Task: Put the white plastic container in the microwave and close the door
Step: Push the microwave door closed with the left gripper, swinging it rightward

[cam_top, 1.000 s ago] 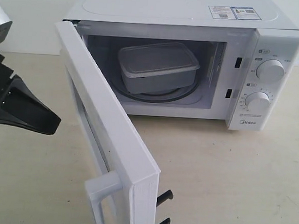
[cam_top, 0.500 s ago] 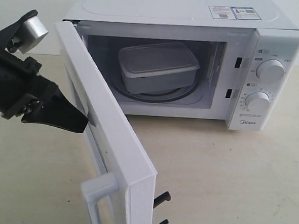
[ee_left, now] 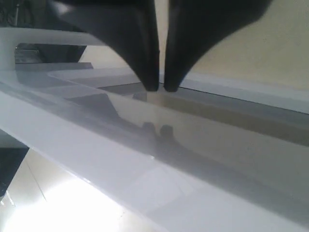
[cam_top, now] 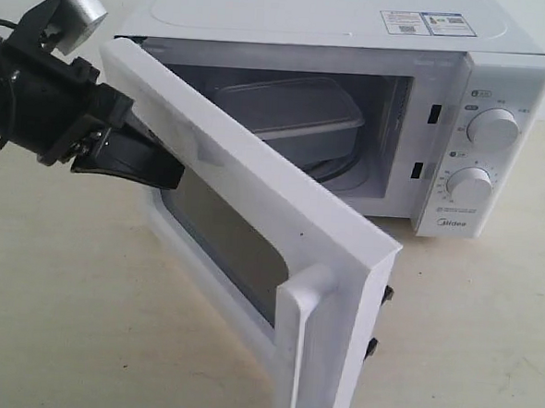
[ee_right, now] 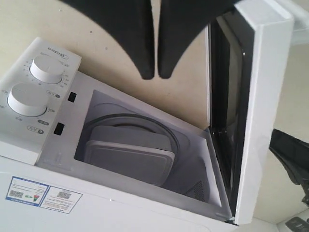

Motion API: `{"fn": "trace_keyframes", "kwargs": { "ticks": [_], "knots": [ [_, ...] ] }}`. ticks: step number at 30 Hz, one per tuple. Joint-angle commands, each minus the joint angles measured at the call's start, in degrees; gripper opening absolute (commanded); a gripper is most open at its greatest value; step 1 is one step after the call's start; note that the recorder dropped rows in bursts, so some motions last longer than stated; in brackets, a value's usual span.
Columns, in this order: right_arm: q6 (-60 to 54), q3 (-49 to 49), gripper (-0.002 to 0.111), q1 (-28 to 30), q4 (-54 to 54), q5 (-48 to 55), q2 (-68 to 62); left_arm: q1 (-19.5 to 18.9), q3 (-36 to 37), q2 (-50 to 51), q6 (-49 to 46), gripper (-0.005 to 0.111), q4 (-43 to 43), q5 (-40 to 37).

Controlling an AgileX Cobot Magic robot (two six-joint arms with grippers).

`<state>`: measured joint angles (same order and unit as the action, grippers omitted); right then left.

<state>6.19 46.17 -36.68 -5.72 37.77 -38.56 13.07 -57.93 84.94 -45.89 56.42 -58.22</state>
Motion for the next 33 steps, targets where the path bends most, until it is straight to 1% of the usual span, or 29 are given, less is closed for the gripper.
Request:
{"fn": "trace_keyframes", "kwargs": {
  "ticks": [1, 4, 8, 16, 18, 20, 21, 22, 23, 25, 27, 29, 30, 31, 32, 33],
  "knots": [
    [-0.09, 0.49, 0.000, 0.20, -0.12, -0.05, 0.16, 0.33, -2.20, 1.79, -1.91, 0.004, 2.69, 1.12],
    [-0.09, 0.49, 0.000, 0.20, -0.12, -0.17, 0.16, 0.33, -3.65, 3.59, -3.87, 0.004, 5.36, 2.94],
    [-0.09, 0.49, 0.000, 0.20, -0.12, -0.17, 0.16, 0.33, -6.51, 6.46, -6.82, 0.004, 10.15, 3.38],
    [-0.09, 0.49, 0.000, 0.20, -0.12, -0.33, 0.16, 0.33, -12.23, 10.95, -6.82, 0.004, 10.65, 5.33],
    [-0.09, 0.11, 0.000, 0.20, -0.12, -1.05, 0.16, 1.35, -13.09, 11.24, -6.82, 0.004, 10.79, 5.33],
    [1.36, -2.05, 0.000, 0.20, -0.12, -3.70, 0.16, 2.76, -13.89, 11.29, -6.98, 0.004, 10.69, 5.33],
    [2.80, -3.64, 0.000, 0.20, -0.23, -5.00, 0.02, 3.85, -14.63, 11.29, -7.43, 0.004, 10.42, 3.94],
    [3.36, -4.26, 0.000, 0.20, -0.38, -5.69, -0.09, 4.16, -14.97, 11.29, -7.43, 0.004, 10.40, 3.07],
    [4.41, -5.62, 0.000, 0.20, -0.38, -7.49, -0.09, 4.28, -15.75, 11.29, -7.43, 0.004, 10.23, -0.10],
    [5.52, -6.70, 0.000, 0.20, -0.61, -9.06, -0.09, 4.28, -16.16, 11.29, -7.43, 0.004, 10.14, -3.13],
    [7.08, -7.67, 0.000, 0.20, -0.74, -11.59, -0.09, 4.16, -16.16, 10.52, -7.43, 0.004, 8.24, -4.39],
    [7.47, -9.53, 0.000, 0.20, -0.74, -16.17, -0.09, 4.16, -16.03, 9.10, -6.84, 0.004, 5.06, -4.62],
    [7.47, -11.84, 0.000, 0.20, -1.36, -21.41, -0.09, 4.16, -15.73, 7.23, -4.54, 0.004, 1.65, -4.62],
    [7.47, -13.07, 0.000, 0.20, -1.84, -23.49, -0.09, 4.16, -15.60, 6.43, -3.87, 0.004, 0.86, -4.76],
    [8.03, -15.62, 0.000, 0.20, -3.02, -28.94, -0.71, 4.16, -14.59, 4.23, -3.58, 0.004, 0.36, -4.64],
    [8.04, -16.64, 0.000, 0.20, -3.49, -31.13, -1.13, 4.16, -14.08, 3.15, -3.58, 0.004, 0.23, -4.52]
  ]
}}
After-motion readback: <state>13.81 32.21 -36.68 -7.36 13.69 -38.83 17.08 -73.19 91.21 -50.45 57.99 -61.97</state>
